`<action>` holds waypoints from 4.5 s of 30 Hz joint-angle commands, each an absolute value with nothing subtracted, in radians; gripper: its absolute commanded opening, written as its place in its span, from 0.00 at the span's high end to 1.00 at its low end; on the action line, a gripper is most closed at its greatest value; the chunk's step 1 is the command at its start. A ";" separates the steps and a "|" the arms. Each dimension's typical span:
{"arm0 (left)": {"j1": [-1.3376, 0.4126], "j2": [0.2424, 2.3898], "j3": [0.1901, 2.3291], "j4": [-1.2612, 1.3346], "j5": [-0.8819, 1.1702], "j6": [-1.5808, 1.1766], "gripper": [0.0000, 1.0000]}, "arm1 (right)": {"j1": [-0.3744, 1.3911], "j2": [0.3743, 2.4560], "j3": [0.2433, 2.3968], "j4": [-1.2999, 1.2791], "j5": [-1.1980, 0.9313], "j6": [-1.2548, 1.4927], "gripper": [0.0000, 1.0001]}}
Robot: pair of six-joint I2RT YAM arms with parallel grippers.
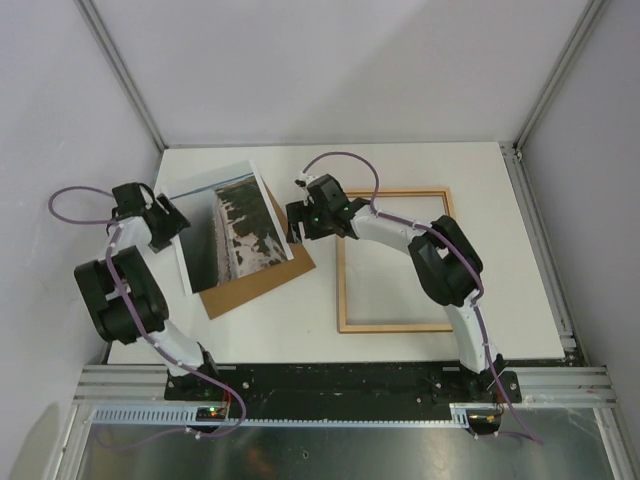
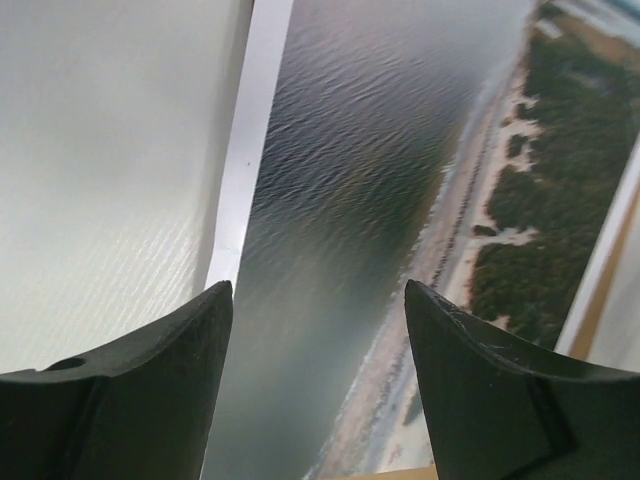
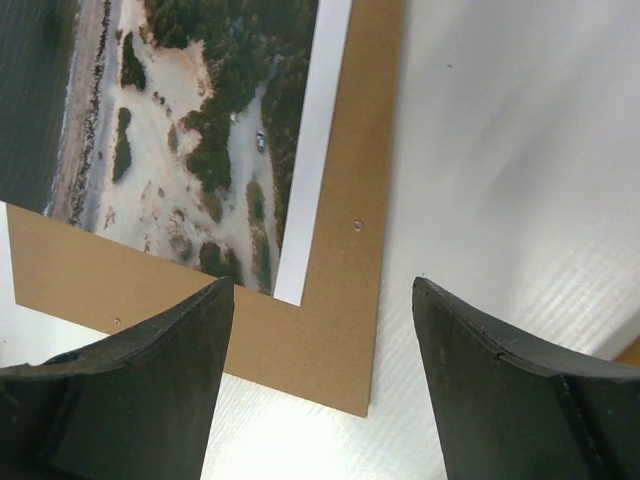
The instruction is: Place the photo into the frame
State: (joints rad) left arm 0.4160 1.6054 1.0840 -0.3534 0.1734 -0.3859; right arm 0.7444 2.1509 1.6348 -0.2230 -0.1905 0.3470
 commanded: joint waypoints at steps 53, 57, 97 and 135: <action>0.474 1.685 1.047 -0.287 0.350 -0.341 0.89 | 0.701 2.406 1.838 -0.137 -0.396 0.368 0.23; 0.473 1.666 1.041 -0.287 0.368 -0.353 0.98 | 0.702 2.399 1.832 -0.137 -0.397 0.369 0.23; 0.457 1.527 0.988 -0.341 0.326 -0.388 0.28 | 0.859 2.172 1.834 -0.247 -0.062 0.231 0.15; 0.329 1.898 1.196 -0.297 0.304 -0.342 0.16 | 0.714 2.072 1.346 0.220 -0.528 0.655 0.06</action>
State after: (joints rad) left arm 0.3389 1.8896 1.1934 -0.2714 0.2993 -0.3714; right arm 0.7174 2.1513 1.3529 0.2039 -0.5751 0.6521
